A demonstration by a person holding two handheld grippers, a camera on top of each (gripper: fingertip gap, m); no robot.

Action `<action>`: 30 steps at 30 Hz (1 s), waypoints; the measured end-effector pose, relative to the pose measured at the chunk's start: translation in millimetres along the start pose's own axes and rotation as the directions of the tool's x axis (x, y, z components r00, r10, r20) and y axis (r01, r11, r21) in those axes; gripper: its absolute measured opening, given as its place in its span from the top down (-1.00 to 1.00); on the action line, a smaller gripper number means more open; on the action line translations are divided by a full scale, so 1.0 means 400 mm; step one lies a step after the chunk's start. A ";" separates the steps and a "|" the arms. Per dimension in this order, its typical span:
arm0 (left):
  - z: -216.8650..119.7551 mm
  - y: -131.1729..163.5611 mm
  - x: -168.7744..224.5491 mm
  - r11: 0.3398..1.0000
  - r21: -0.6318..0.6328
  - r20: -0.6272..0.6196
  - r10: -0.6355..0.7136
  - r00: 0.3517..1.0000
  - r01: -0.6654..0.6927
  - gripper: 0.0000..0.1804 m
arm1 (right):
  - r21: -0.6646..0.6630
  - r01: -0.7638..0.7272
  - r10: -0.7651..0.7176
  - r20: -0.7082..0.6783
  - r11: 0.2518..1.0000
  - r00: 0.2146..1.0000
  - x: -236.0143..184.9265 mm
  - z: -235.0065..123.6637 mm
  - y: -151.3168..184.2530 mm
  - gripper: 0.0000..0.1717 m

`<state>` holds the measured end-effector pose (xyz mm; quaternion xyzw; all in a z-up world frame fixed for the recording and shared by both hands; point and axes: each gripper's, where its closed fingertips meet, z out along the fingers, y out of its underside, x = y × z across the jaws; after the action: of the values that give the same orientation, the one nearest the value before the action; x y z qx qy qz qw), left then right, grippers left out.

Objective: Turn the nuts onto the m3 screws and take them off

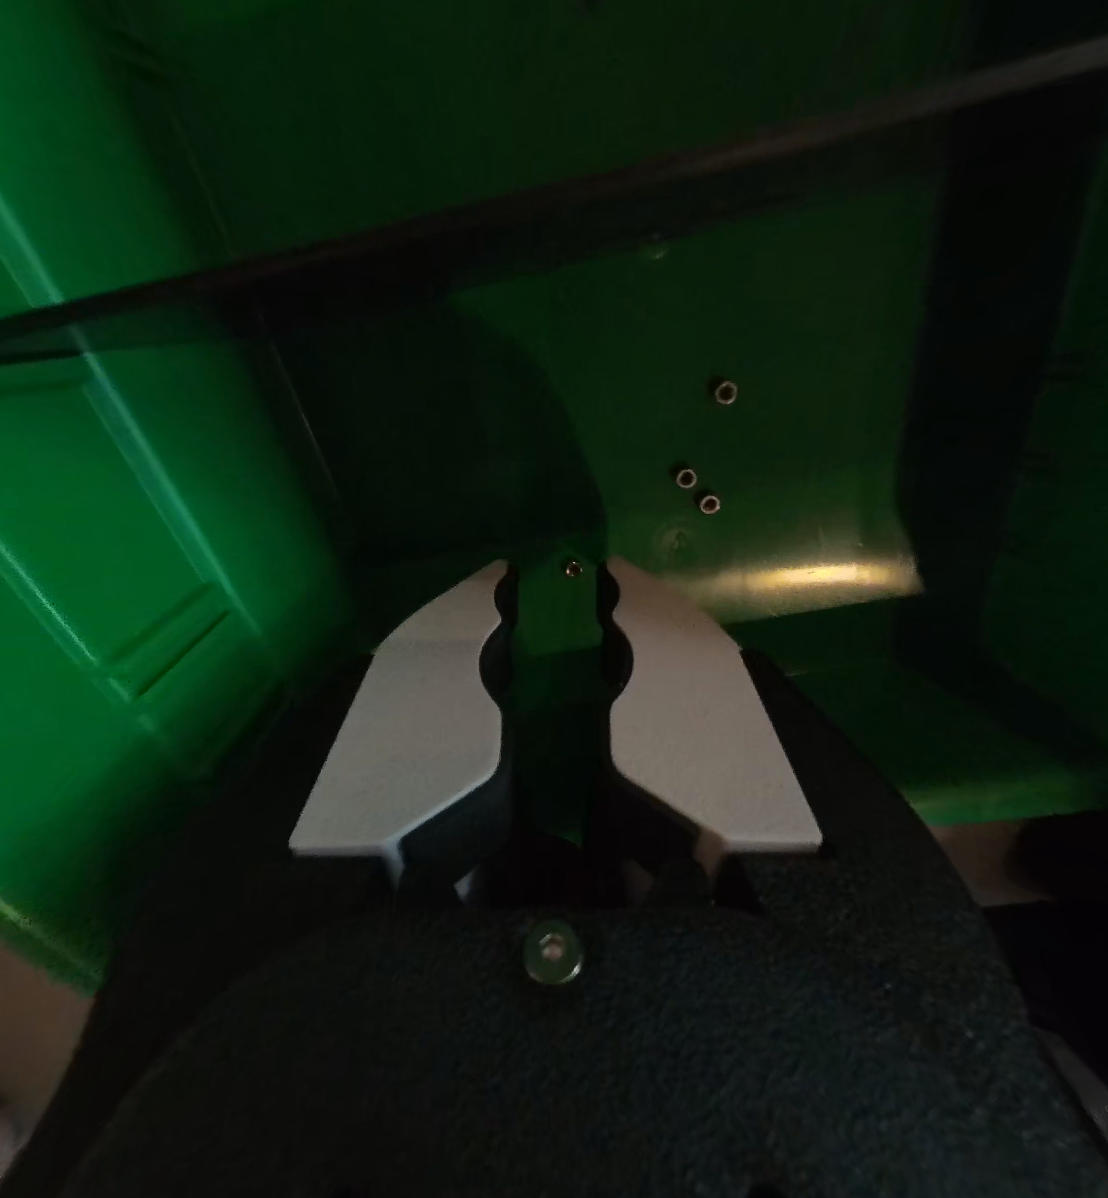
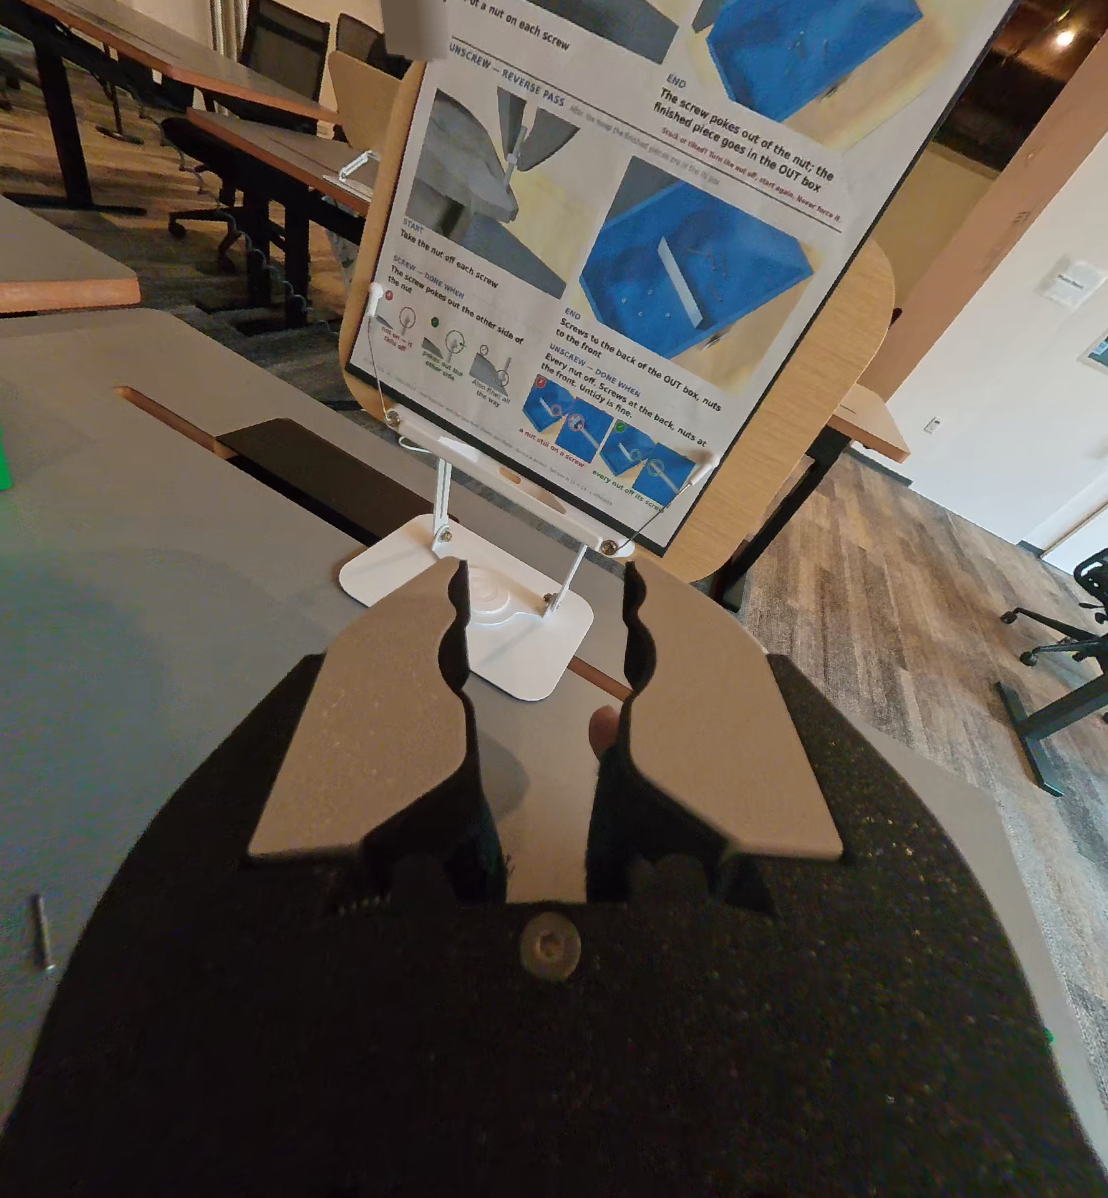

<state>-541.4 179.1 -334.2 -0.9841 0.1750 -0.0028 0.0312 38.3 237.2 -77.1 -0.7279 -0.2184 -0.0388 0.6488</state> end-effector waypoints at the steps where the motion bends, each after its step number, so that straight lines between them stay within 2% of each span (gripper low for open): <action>1: 0.002 0.000 0.001 1.000 0.001 -0.002 0.001 1.000 -0.001 0.76 | 0.000 -0.001 0.001 -0.001 1.000 1.000 0.001 0.000 0.000 0.48; 30: 0.010 -0.001 0.018 1.000 -0.010 -0.037 -0.003 0.999 0.003 0.95 | 0.018 -0.013 0.014 -0.017 1.000 1.000 0.013 -0.010 -0.007 0.48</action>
<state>-534.5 177.2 -338.3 -0.9842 0.1742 -0.0202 0.0230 43.0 235.0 -72.2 -0.7234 -0.2082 -0.0389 0.6572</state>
